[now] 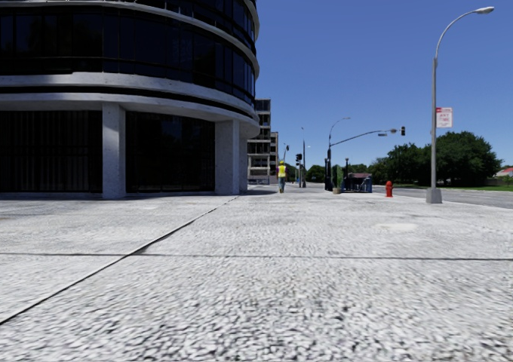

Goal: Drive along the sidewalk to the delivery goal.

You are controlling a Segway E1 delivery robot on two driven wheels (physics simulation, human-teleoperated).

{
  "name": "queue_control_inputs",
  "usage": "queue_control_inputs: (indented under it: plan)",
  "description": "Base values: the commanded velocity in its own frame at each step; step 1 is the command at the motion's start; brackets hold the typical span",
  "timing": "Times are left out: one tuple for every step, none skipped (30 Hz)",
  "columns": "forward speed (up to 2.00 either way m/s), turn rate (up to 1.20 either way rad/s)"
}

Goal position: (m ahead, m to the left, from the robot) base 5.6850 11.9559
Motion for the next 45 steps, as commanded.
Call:
queue_control_inputs:
  plan:
    - [1.25,0.00]
    - [1.25,0.00]
    - [1.25,0.00]
    - [1.24,0.00]
    - [1.24,0.00]
    - [1.24,0.00]
    - [1.24,0.00]
    - [1.24,0.00]
    - [1.24,0.00]
    - [1.23,0.00]
    - [1.23,0.00]
    - [1.23,0.00]
    - [1.22,0.00]
    - [1.20,0.00]
    - [1.19,0.00]
    - [1.19,0.00]
    - [1.19,0.00]
    - [1.19,0.00]
    - [1.19,0.00]
    - [1.19,0.00]
    - [1.19,0.00]
    - [1.20,0.00]
    - [1.22,0.00]
    - [1.22,0.00]
    - [1.22,0.00]
    - [1.23,0.00]
    - [1.24,0.00]
    - [1.25,0.00]
    - [1.26,0.00]
    - [1.27,0.00]
    - [1.27,0.00]
    - [1.28,0.00]
    - [1.28,0.00]
    - [1.29,0.00]
    - [1.29,0.00]
    - [1.29,0.00]
    - [1.29,0.00]
    - [1.30,0.00]
    - [1.31,0.00]
    - [1.32,0.00]
    - [1.32,0.00]
    - [1.32,0.00]
    - [1.32,0.00]
    - [1.32,0.00]
    - [1.32,0.14]
